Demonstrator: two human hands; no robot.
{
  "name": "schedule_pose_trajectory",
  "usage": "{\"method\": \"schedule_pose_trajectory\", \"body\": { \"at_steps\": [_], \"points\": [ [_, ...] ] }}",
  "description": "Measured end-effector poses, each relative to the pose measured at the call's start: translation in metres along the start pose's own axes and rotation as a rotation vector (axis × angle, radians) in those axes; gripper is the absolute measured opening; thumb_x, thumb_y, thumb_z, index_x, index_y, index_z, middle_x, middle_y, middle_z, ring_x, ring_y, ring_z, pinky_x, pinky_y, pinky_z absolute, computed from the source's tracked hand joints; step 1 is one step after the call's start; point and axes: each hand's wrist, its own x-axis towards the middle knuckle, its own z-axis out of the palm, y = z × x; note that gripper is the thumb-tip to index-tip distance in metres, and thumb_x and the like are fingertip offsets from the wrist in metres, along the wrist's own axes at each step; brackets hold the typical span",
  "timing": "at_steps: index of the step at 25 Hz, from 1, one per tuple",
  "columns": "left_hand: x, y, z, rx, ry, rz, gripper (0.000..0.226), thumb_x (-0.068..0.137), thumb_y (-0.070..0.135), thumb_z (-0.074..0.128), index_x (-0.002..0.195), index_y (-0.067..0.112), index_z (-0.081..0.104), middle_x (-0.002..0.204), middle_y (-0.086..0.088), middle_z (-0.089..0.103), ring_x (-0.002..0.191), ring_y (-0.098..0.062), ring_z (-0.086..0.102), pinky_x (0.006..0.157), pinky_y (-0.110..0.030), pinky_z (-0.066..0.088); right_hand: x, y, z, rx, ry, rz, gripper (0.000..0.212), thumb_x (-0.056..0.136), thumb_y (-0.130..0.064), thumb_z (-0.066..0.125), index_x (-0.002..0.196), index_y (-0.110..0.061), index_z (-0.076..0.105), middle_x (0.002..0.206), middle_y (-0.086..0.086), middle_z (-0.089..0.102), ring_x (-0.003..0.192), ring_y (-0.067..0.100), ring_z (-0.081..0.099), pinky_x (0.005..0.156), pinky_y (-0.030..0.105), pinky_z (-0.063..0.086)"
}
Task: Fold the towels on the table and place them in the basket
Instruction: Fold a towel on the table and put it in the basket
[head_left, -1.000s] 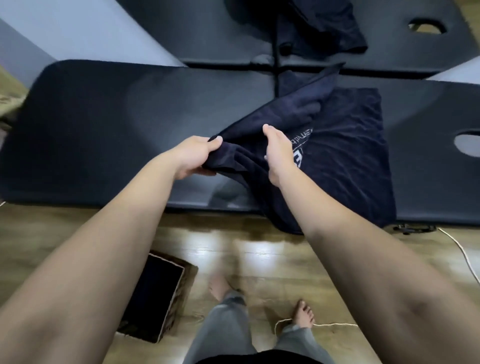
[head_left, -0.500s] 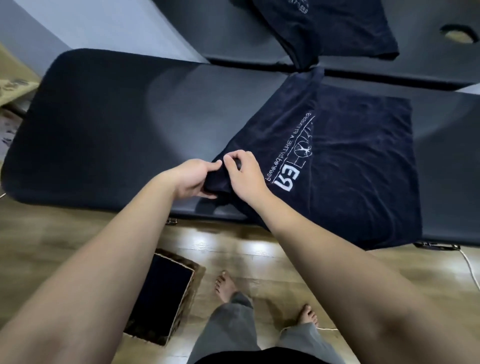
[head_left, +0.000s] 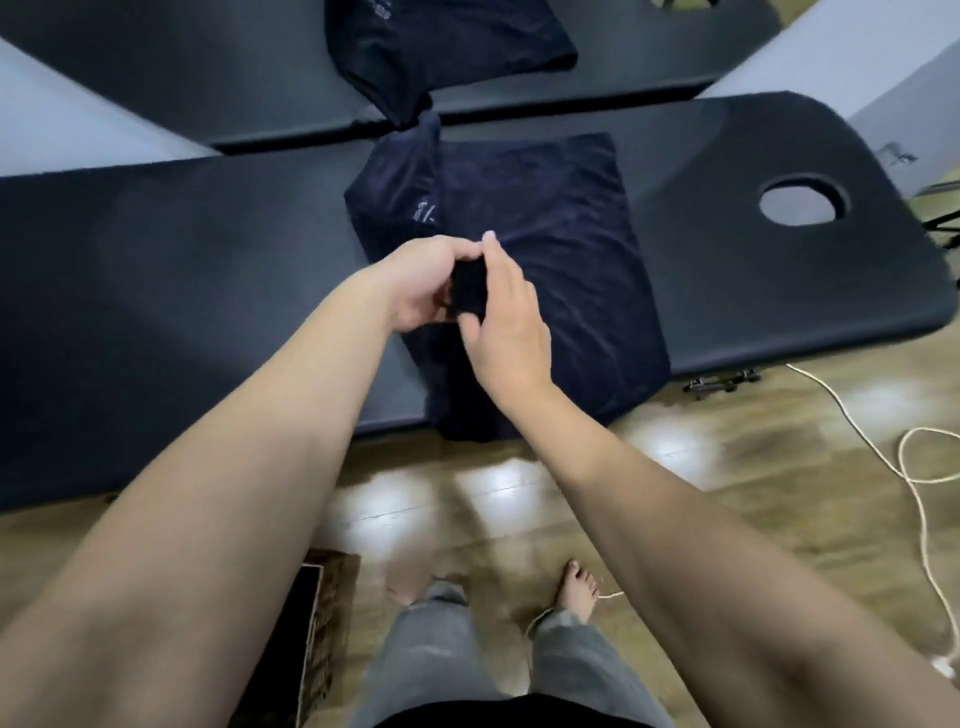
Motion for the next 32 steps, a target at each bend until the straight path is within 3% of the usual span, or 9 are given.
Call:
{"method": "schedule_pose_trajectory", "body": {
  "at_steps": [3,6,9,11,16,20,25,29,32],
  "points": [
    [0.026,-0.001,0.107,0.216,-0.07,0.012,0.032,0.095,0.039,0.059,0.106,0.015,0.075,0.092,0.0,0.072,0.087,-0.018,0.064,0.079,-0.035,0.048,-0.018,0.075,-0.06,0.091,0.098,0.194,0.074,0.089,-0.012,0.063,0.157,-0.019,0.034,0.159,-0.004,0.04,0.136,0.023,0.045,0.094,0.041,0.047],
    [0.049,-0.033,0.199,0.498,-0.11,-0.028,0.046,0.096,0.052,0.055,0.102,0.01,0.074,0.076,-0.001,0.066,0.072,-0.018,0.057,0.069,-0.03,0.041,-0.043,0.155,-0.092,0.249,0.122,0.447,0.05,0.092,-0.014,0.062,0.141,-0.017,0.052,0.141,0.002,0.059,0.128,0.019,0.053,0.101,0.028,0.041],
    [0.056,-0.085,0.236,0.515,-0.125,-0.143,0.056,0.098,0.063,0.044,0.117,0.017,0.07,0.101,0.001,0.07,0.094,-0.018,0.064,0.069,-0.028,0.041,-0.065,0.209,-0.088,0.46,0.103,0.755,0.013,0.093,-0.009,0.059,0.103,-0.01,0.067,0.099,0.004,0.07,0.095,0.023,0.063,0.083,0.032,0.048],
    [0.056,-0.118,0.226,0.474,-0.052,-0.151,0.053,0.101,0.061,0.042,0.121,0.019,0.067,0.117,0.001,0.07,0.108,-0.019,0.065,0.081,-0.032,0.046,-0.073,0.225,-0.077,0.573,0.086,0.927,0.009,0.094,-0.006,0.055,0.09,-0.009,0.063,0.086,0.002,0.066,0.086,0.025,0.062,0.074,0.031,0.048],
    [0.047,-0.167,0.144,0.334,0.525,-0.013,0.019,0.088,0.044,0.056,0.087,0.029,0.068,0.105,0.005,0.072,0.102,-0.022,0.068,0.1,-0.045,0.052,-0.078,0.231,-0.055,0.903,0.096,1.252,0.015,0.096,-0.011,0.05,0.109,-0.012,0.058,0.113,0.014,0.067,0.096,0.04,0.07,0.047,0.028,0.055],
    [0.035,-0.177,0.122,0.649,0.833,-0.022,0.022,0.098,0.034,0.056,0.117,0.025,0.062,0.127,0.0,0.057,0.124,-0.025,0.05,0.106,-0.042,0.041,-0.079,0.231,-0.056,0.882,0.213,1.314,0.032,0.096,-0.013,0.045,0.126,-0.011,0.054,0.12,0.011,0.065,0.088,0.033,0.065,0.04,0.024,0.051],
    [0.022,-0.211,0.112,0.794,0.728,-0.157,0.04,0.091,0.049,0.064,0.124,0.028,0.057,0.125,0.002,0.059,0.127,-0.025,0.045,0.103,-0.045,0.036,-0.08,0.228,-0.056,0.939,-0.095,1.365,0.034,0.1,-0.025,0.061,0.13,-0.016,0.048,0.123,0.012,0.062,0.079,0.029,0.066,0.072,0.042,0.062],
    [0.013,-0.228,0.109,0.934,0.661,-0.081,0.036,0.086,0.038,0.073,0.113,0.029,0.052,0.108,0.007,0.058,0.113,-0.021,0.049,0.094,-0.041,0.029,-0.086,0.213,-0.043,0.952,-0.225,1.368,0.046,0.098,-0.031,0.066,0.137,-0.02,0.045,0.125,0.001,0.048,0.098,0.032,0.071,0.079,0.045,0.062],
    [0.01,-0.234,0.104,0.898,0.582,-0.074,0.021,0.09,0.023,0.065,0.1,0.026,0.046,0.09,0.006,0.062,0.093,-0.022,0.056,0.086,-0.035,0.026,-0.09,0.208,-0.032,0.955,-0.287,1.367,0.046,0.1,-0.031,0.063,0.14,-0.017,0.045,0.126,0.004,0.062,0.096,0.03,0.071,0.074,0.043,0.063]
  ]
}}
